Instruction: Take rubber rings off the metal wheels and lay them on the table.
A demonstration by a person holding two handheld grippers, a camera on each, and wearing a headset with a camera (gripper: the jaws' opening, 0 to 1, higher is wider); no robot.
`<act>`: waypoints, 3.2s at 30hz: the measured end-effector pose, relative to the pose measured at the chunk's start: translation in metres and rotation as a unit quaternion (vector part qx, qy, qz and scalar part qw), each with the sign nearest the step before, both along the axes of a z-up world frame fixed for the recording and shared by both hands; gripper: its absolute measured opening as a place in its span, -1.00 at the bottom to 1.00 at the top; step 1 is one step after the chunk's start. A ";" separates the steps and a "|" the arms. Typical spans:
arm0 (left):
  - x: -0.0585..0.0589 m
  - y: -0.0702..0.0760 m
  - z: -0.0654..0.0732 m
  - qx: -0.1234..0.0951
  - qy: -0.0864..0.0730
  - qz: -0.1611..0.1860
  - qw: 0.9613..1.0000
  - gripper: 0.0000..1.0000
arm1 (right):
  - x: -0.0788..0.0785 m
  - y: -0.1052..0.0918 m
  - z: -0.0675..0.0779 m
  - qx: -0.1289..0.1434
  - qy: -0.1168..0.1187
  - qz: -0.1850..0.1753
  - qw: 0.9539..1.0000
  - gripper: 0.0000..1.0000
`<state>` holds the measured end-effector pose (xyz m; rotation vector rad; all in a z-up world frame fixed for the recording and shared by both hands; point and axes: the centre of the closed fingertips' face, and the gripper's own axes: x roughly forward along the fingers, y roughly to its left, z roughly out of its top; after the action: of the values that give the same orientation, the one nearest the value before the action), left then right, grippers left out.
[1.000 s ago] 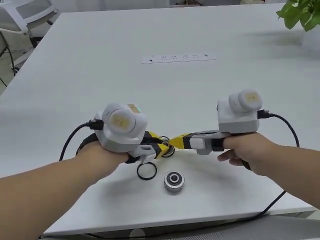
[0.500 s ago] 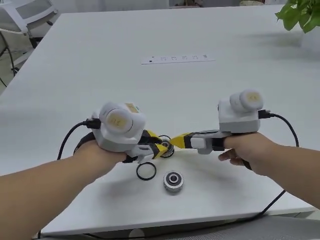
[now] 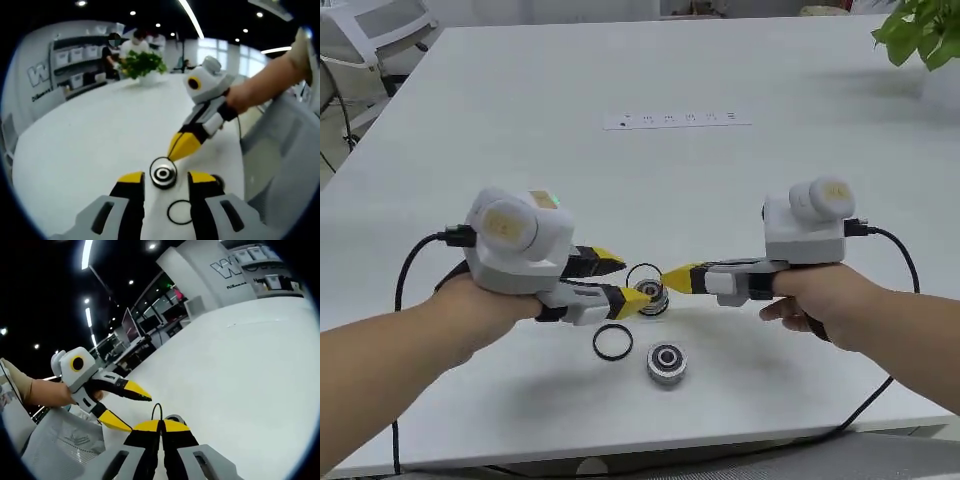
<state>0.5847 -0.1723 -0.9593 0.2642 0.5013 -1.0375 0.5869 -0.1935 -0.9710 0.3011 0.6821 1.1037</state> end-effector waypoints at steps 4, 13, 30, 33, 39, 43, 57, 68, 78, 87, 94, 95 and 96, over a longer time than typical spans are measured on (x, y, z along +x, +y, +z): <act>-0.007 0.006 0.008 -0.007 0.000 -0.002 1.000 -0.18 | -0.005 0.004 0.004 0.004 0.000 0.010 1.000 -1.00; -0.025 0.018 0.022 -0.023 -0.004 -0.004 1.000 0.04 | -0.012 0.012 0.008 0.010 0.006 0.024 1.000 -1.00; -0.049 0.034 0.023 -0.025 -0.007 -0.013 1.000 0.37 | -0.035 0.034 -0.001 -0.004 0.025 0.073 0.997 -1.00; -0.050 0.037 0.023 -0.026 -0.006 -0.011 1.000 0.38 | -0.036 0.034 -0.005 -0.009 0.031 0.077 0.997 -1.00; -0.050 0.044 0.023 -0.027 -0.004 -0.004 1.000 0.39 | -0.040 0.038 -0.015 -0.022 0.042 0.091 0.995 -1.00; -0.050 0.048 0.022 -0.027 -0.004 -0.001 1.000 0.39 | -0.043 0.038 -0.020 -0.029 0.048 0.097 0.994 -1.00; -0.051 0.052 0.019 -0.025 0.002 0.004 1.000 0.37 | -0.042 0.035 -0.031 -0.050 0.051 0.096 0.993 -1.00; -0.052 0.052 0.017 -0.021 0.006 0.005 1.000 0.36 | -0.042 0.033 -0.034 -0.061 0.043 0.094 0.993 -1.00; -0.055 0.053 0.018 -0.020 0.008 0.006 1.000 0.36 | -0.048 0.034 -0.036 -0.081 0.020 0.105 0.991 -0.85; -0.056 0.054 0.017 -0.016 0.011 0.007 1.000 0.35 | -0.048 0.033 -0.035 -0.087 0.008 0.113 0.990 -0.70; -0.054 0.053 0.018 -0.015 0.012 0.005 1.000 0.34 | -0.043 0.028 -0.031 -0.088 -0.002 0.110 0.990 -0.59; -0.053 0.052 0.018 -0.015 0.012 0.005 1.000 0.34 | -0.042 0.028 -0.030 -0.086 -0.003 0.108 0.990 -0.59; -0.052 0.052 0.018 -0.015 0.012 0.005 1.000 0.34 | -0.040 0.027 -0.028 -0.084 -0.005 0.106 0.991 -0.58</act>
<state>0.5322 -0.1204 -0.9409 0.2239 0.5076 -1.0383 0.5466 -0.1665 -0.9990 0.0799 0.8074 1.2395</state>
